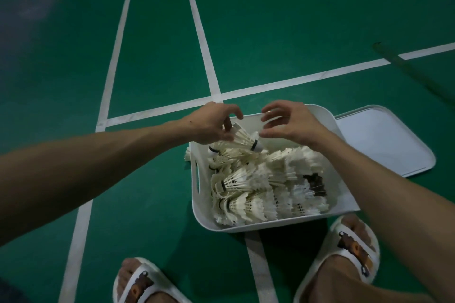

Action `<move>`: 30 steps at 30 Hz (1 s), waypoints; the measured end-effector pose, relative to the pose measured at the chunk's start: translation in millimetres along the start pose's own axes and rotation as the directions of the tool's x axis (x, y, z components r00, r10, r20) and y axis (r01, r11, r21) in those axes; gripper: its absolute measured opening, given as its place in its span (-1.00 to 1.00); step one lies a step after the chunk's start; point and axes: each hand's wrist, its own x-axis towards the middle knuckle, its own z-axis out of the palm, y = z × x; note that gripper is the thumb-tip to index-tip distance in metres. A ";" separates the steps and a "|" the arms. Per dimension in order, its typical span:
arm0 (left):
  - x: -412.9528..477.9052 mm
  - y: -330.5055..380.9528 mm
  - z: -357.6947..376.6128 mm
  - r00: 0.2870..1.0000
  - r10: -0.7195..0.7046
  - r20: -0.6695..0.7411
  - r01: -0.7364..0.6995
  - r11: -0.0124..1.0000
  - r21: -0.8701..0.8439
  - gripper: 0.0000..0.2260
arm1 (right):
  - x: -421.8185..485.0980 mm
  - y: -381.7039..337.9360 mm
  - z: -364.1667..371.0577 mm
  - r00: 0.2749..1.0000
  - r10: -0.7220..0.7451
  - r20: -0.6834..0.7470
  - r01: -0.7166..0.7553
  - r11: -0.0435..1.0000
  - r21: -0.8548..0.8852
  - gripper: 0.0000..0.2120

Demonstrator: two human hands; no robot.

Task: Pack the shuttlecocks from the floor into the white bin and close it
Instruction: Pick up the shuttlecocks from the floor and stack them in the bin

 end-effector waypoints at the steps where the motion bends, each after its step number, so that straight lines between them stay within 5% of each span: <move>1: 2.1 3.9 0.8 1.000 0.011 -0.002 -0.011 1.000 -0.006 -0.57 | -1.0 -5.9 1.1 0.998 -0.002 0.067 0.003 1.000 -0.017 -0.40; 6: 10.9 20.7 6.0 0.999 0.048 -0.021 -0.050 0.993 -0.103 -0.57 | -2.3 -17.0 12.9 0.994 0.013 0.107 0.023 0.947 -0.320 -0.17; 15: 25.5 13.1 9.8 0.998 0.039 0.044 -0.033 0.990 -0.136 -0.49 | -3.6 6.3 -0.9 0.989 0.084 0.124 -0.036 0.937 -0.347 -0.11; 25: 39.9 -0.5 12.1 0.896 -0.116 0.428 0.167 0.982 -0.084 -0.35 | -0.8 27.5 -10.1 0.975 0.062 -0.211 -0.115 0.961 -0.252 -0.43; 30: 41.3 -0.1 22.8 0.859 -0.142 0.492 0.138 0.989 0.046 -0.26 | -3.2 29.0 7.8 0.980 0.051 -0.193 -0.110 0.945 -0.309 -0.48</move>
